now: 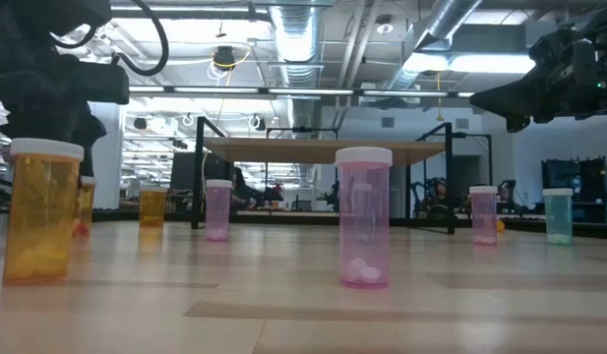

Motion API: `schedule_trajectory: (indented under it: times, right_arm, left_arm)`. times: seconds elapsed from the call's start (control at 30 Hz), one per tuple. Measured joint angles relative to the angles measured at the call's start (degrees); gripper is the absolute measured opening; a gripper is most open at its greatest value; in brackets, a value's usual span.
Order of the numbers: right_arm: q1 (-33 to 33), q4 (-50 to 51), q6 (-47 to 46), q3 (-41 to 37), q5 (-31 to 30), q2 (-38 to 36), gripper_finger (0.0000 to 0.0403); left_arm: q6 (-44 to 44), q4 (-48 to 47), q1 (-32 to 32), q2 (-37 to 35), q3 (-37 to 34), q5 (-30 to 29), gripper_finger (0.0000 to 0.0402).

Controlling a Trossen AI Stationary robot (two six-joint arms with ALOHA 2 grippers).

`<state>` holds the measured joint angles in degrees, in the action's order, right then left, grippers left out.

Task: Pick and place medicine bottles onto shelf by color
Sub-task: Put the middle left small orange pill bottle on the shelf

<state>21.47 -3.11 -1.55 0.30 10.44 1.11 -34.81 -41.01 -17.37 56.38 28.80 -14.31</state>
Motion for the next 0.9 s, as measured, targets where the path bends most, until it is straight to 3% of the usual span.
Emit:
schedule_trajectory:
  times: [0.5, 0.9]
  right_arm:
    - [0.0, 0.0, 0.0, 0.0, 0.0, 0.0, 0.0027]
    - [0.0, 0.0, 0.0, 0.0, 0.0, 0.0, 0.0027]
  left_arm:
    - [1.5, 2.7, 0.0, 0.0, 0.0, 0.8, 0.0109]
    - [2.7, 3.1, 0.0, 0.0, 0.6, 0.5, 0.01]
